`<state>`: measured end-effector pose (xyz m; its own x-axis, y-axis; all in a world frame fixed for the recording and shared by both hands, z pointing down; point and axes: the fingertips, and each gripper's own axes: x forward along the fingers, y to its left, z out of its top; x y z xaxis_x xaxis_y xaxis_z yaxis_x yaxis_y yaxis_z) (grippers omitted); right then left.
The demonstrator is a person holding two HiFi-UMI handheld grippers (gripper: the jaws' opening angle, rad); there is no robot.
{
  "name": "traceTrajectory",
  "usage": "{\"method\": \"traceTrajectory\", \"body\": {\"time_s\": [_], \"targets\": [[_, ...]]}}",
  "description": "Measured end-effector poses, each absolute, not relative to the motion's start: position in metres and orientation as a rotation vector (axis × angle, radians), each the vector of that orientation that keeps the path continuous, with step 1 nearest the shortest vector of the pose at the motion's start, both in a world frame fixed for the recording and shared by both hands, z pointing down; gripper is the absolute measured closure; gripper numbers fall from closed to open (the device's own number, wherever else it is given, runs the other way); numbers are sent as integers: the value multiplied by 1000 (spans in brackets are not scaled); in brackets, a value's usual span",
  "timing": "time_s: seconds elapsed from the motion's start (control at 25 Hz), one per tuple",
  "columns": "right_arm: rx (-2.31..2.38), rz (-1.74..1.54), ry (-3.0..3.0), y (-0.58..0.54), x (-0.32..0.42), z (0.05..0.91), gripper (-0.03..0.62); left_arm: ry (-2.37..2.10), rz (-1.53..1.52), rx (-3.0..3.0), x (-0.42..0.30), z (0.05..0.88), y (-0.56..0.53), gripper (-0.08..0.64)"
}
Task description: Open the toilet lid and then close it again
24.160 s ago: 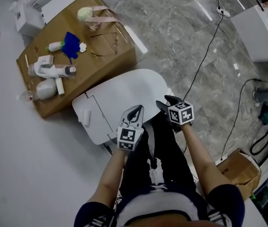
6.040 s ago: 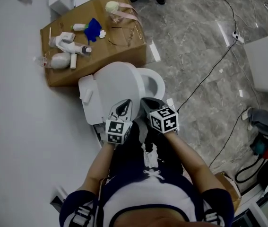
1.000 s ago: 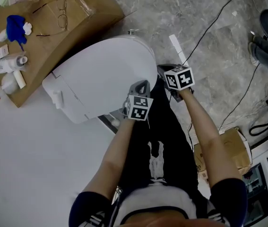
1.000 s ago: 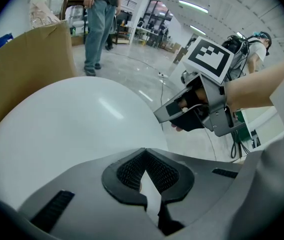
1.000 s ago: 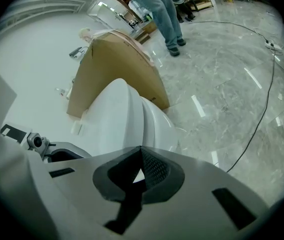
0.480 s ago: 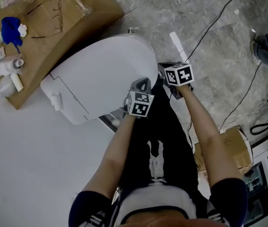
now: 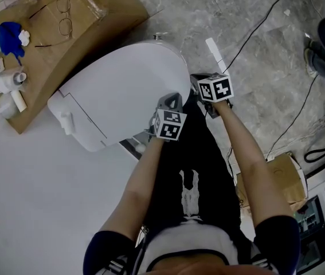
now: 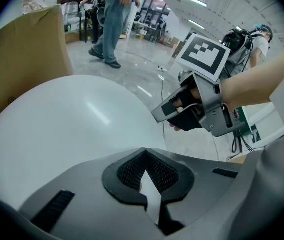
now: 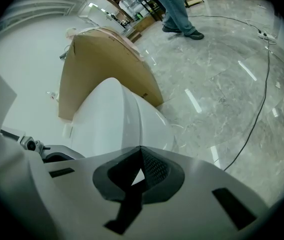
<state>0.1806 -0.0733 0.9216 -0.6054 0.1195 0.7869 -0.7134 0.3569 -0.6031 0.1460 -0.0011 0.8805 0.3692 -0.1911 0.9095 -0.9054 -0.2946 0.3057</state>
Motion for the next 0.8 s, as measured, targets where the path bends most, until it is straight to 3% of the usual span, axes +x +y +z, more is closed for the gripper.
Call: {"method": "traceTrajectory", "body": {"time_s": [0.28, 0.8], "targets": [[593, 1013, -1885, -80, 178, 884, 584, -1026, 963, 1752, 141, 839, -15, 554], [537, 827, -2423, -63, 144, 631, 584, -1211, 697, 1984, 131, 630, -44, 554]]}}
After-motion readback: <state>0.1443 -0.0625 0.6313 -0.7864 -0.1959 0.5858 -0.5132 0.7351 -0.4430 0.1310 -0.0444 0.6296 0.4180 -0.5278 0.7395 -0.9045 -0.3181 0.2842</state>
